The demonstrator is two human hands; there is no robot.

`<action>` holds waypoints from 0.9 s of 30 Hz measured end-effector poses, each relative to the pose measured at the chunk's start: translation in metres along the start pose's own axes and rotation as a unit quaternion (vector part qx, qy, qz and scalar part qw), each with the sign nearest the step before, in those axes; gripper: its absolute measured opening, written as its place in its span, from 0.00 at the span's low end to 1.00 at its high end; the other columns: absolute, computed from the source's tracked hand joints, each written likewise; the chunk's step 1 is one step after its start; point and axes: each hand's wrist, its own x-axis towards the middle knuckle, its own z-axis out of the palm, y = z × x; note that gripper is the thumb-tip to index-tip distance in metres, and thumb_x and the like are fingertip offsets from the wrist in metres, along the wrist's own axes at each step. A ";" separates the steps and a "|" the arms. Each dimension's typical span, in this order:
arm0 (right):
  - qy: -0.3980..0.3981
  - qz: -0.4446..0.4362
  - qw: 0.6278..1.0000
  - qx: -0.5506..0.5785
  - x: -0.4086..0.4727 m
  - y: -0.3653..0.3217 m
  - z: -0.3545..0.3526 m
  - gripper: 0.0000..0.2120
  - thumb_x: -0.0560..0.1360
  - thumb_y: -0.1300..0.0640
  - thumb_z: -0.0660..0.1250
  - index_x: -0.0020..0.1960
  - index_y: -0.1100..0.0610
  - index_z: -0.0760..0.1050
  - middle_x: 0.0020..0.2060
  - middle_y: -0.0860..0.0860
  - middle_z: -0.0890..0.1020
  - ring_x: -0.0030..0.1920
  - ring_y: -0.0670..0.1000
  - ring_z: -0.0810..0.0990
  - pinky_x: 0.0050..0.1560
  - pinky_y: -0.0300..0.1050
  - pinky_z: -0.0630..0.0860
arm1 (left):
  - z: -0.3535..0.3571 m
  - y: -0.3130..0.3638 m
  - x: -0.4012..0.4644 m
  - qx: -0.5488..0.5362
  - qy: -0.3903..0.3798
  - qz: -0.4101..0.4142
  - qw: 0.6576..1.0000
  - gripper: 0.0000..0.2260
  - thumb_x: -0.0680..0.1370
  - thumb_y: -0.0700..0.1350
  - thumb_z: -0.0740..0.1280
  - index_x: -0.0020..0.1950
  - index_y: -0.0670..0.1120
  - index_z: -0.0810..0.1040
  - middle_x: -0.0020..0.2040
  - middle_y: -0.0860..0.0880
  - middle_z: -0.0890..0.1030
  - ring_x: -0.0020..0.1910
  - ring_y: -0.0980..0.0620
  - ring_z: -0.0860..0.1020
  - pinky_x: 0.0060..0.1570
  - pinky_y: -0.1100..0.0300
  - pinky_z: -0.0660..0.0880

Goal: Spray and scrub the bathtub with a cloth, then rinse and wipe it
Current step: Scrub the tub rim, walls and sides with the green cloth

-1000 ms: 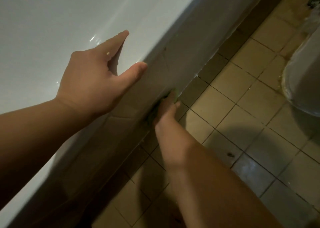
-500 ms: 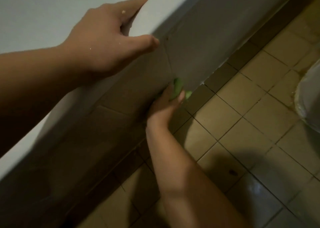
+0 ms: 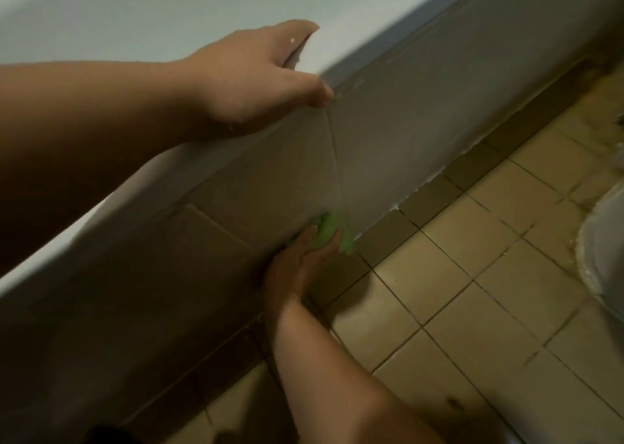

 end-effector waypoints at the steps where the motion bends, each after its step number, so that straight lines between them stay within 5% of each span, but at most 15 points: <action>1: 0.014 0.009 1.000 -0.018 0.010 0.005 -0.007 0.27 0.84 0.44 0.58 0.80 0.51 0.60 0.72 0.49 0.69 0.68 0.51 0.71 0.69 0.44 0.68 | 0.000 0.002 0.001 -0.001 -0.004 0.002 1.000 0.31 0.74 0.64 0.62 0.75 0.55 0.69 0.63 0.53 0.77 0.56 0.49 0.76 0.48 0.59 0.71; 4: -0.020 0.090 0.991 -0.097 0.068 0.009 -0.019 0.28 0.85 0.47 0.53 0.81 0.57 0.58 0.78 0.60 0.65 0.74 0.63 0.68 0.74 0.58 0.67 | -0.001 0.003 0.005 0.015 -0.009 0.007 1.000 0.33 0.72 0.65 0.61 0.76 0.56 0.67 0.66 0.52 0.77 0.59 0.47 0.76 0.58 0.51 0.73; 7: 0.003 0.087 0.993 -0.078 0.099 0.009 -0.020 0.28 0.86 0.47 0.53 0.83 0.55 0.56 0.79 0.60 0.63 0.75 0.62 0.68 0.71 0.54 0.69 | 0.000 0.002 0.012 0.025 -0.012 0.009 1.000 0.36 0.72 0.66 0.61 0.79 0.57 0.63 0.72 0.52 0.74 0.63 0.48 0.74 0.60 0.52 0.71; 12: 0.023 0.005 0.999 -0.040 0.060 0.033 -0.011 0.26 0.75 0.29 0.57 0.72 0.31 0.64 0.71 0.49 0.74 0.69 0.56 0.75 0.69 0.59 0.74 | -0.002 0.007 0.021 0.033 -0.029 -0.002 0.999 0.41 0.70 0.67 0.62 0.82 0.59 0.58 0.77 0.52 0.70 0.69 0.45 0.72 0.67 0.48 0.70; 16: 0.003 0.093 0.991 -0.092 0.101 0.045 -0.022 0.27 0.85 0.45 0.54 0.80 0.56 0.61 0.75 0.63 0.68 0.72 0.64 0.71 0.70 0.58 0.71 | -0.001 0.012 0.022 0.028 -0.032 -0.004 0.999 0.41 0.69 0.65 0.62 0.82 0.60 0.58 0.76 0.53 0.71 0.66 0.45 0.74 0.67 0.47 0.71; 18: -0.013 0.097 0.991 -0.090 0.135 0.033 -0.026 0.29 0.83 0.44 0.53 0.81 0.55 0.59 0.77 0.61 0.65 0.73 0.64 0.70 0.69 0.56 0.71 | 0.000 0.012 0.024 0.034 -0.027 -0.006 0.999 0.41 0.69 0.65 0.62 0.82 0.60 0.56 0.77 0.52 0.70 0.69 0.44 0.72 0.69 0.45 0.70; 21: 0.065 0.052 0.996 -0.011 0.144 0.004 -0.020 0.36 0.75 0.35 0.57 0.78 0.53 0.63 0.70 0.58 0.73 0.67 0.61 0.75 0.67 0.58 0.73 | 0.001 0.017 0.027 0.025 -0.019 -0.007 0.999 0.43 0.70 0.64 0.62 0.84 0.59 0.54 0.81 0.54 0.64 0.76 0.47 0.67 0.74 0.49 0.65; 24: 0.028 -0.019 0.999 -0.008 0.103 0.015 -0.019 0.35 0.77 0.34 0.58 0.80 0.47 0.60 0.74 0.52 0.71 0.72 0.56 0.72 0.74 0.60 0.70 | 0.002 0.021 0.027 0.021 -0.016 -0.001 1.000 0.43 0.71 0.64 0.61 0.84 0.58 0.52 0.82 0.54 0.62 0.77 0.47 0.66 0.74 0.50 0.63; 27: -0.007 0.058 0.998 -0.028 0.109 0.016 -0.031 0.31 0.83 0.41 0.56 0.82 0.53 0.57 0.77 0.58 0.67 0.73 0.62 0.70 0.74 0.56 0.69 | 0.003 0.023 0.026 0.031 -0.017 -0.008 0.999 0.43 0.71 0.64 0.60 0.84 0.60 0.51 0.82 0.54 0.61 0.76 0.46 0.66 0.72 0.52 0.63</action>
